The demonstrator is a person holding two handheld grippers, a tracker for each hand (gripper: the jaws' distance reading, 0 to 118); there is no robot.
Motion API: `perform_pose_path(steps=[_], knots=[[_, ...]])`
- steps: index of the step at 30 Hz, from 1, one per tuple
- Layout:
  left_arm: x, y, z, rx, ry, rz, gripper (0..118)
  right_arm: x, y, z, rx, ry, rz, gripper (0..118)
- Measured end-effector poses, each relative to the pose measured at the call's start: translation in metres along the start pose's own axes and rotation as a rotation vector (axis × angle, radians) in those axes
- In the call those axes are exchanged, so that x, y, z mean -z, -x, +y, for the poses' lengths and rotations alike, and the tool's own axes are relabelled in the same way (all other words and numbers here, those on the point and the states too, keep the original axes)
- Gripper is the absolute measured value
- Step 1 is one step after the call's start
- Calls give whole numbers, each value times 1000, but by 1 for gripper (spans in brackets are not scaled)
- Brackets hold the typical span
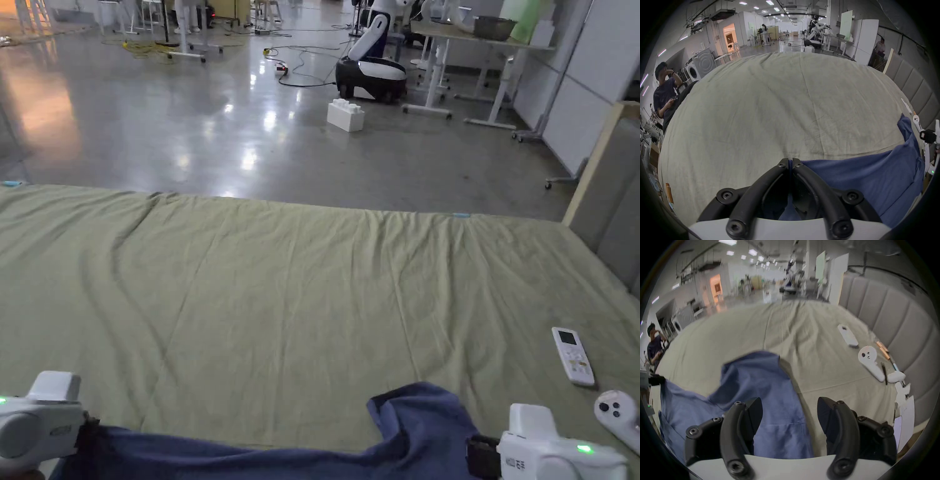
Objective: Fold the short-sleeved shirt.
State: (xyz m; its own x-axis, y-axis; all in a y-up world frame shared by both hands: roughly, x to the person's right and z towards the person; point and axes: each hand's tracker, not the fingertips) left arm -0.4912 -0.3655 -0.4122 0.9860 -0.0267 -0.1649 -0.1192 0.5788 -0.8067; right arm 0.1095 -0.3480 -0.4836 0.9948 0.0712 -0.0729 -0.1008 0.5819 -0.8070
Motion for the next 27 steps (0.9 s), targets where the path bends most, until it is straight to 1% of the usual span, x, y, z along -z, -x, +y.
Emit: perform_pose_path(steps=[3,4,5,6,7,8,10,12,13,15,16,17,18,19,21,22,24,25,27], knots=[[-13,-7,-2,3,-13,-1,4,29,0,10,-15,83,5,80],[-14,-8,-3,1,-12,-1,4,38,0,14,4,98,17,81],[-15,-8,-4,1,-12,-3,4,48,2,17,5,102,22,82],[-17,-9,-4,1,-11,-3,4,57,3,20,-4,133,42,82],[-18,-10,-4,1,-9,0,4,64,6,22,-7,164,36,82],[-19,-10,-6,4,-7,1,4,71,9,23,-16,196,20,78],[-21,-10,-7,4,-3,2,4,75,15,22,-16,194,7,75],[-23,-10,-8,-1,-2,2,4,71,20,23,-17,187,-10,58],[-24,-11,-9,-2,-3,2,4,64,24,21,-22,179,-7,47],[-24,-11,-9,0,-4,2,4,60,30,21,-49,166,-5,12],[-25,-12,-9,5,-6,3,4,59,32,22,-50,163,-5,1],[-27,-12,-10,4,-8,4,4,57,31,22,-49,156,9,1],[-25,-10,-8,1,-9,0,4,56,32,22,-32,158,33,1],[-25,-10,-8,-7,-13,-8,4,55,33,21,-29,161,19,1],[-29,-10,-9,-12,-20,-10,4,47,31,19,-44,133,24,1],[-30,-10,-9,-14,-26,-10,4,40,30,18,-47,108,28,1],[-37,-8,-9,-17,-40,-19,4,21,26,15,-21,58,49,1],[-40,-7,-10,-18,-47,-21,4,22,19,14,-10,40,65,1],[-49,-5,-12,-19,-65,-28,4,1,14,11,-16,4,85,1]])
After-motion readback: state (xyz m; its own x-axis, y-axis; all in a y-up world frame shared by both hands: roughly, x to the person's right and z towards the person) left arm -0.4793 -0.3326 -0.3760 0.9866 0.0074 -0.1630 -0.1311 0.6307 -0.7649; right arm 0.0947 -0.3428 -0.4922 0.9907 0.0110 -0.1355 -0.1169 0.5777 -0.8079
